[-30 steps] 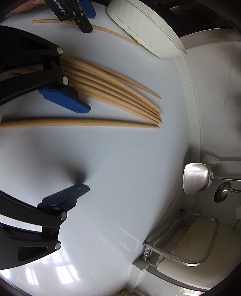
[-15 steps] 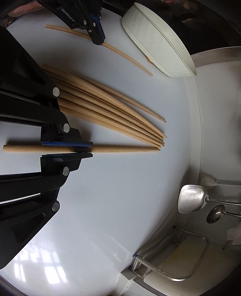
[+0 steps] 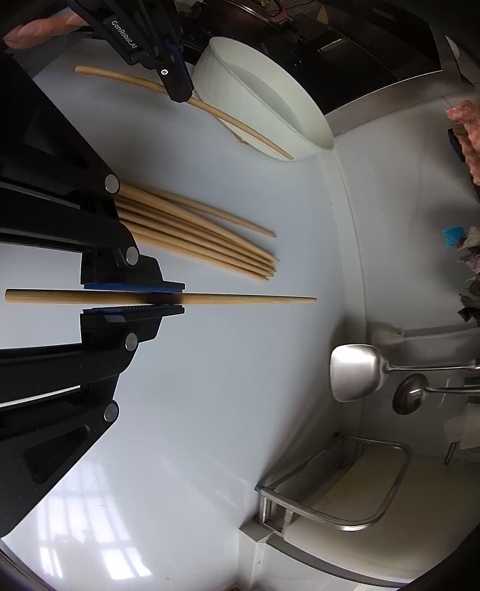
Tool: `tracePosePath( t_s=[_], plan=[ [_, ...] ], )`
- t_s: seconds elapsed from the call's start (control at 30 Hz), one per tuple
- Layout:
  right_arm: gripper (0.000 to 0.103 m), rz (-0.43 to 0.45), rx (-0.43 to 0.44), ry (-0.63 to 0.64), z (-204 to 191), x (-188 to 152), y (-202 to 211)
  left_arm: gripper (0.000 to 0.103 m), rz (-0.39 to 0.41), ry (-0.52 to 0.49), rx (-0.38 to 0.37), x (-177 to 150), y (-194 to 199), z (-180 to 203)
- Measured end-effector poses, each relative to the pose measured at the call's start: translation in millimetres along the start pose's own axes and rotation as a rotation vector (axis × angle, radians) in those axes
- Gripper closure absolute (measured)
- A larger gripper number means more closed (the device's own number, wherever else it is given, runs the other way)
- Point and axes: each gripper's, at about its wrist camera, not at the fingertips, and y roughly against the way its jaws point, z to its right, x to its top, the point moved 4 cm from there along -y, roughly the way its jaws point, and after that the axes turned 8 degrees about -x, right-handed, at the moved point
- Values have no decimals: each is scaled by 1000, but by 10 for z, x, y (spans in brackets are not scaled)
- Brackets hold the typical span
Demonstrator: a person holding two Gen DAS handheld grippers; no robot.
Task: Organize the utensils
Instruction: 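Carry the held chopsticks with both tools over the white basin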
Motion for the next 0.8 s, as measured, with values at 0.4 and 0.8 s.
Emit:
tracePosePath(
  t_s=[0.4,0.8],
  plan=[
    [97,83,129,70,-1025,813,286,96,97,94,75,618,628,-1018],
    [97,-36,227,60,-2588,1247,-443,96,39,123,65,1008,167,-2178]
  ],
)
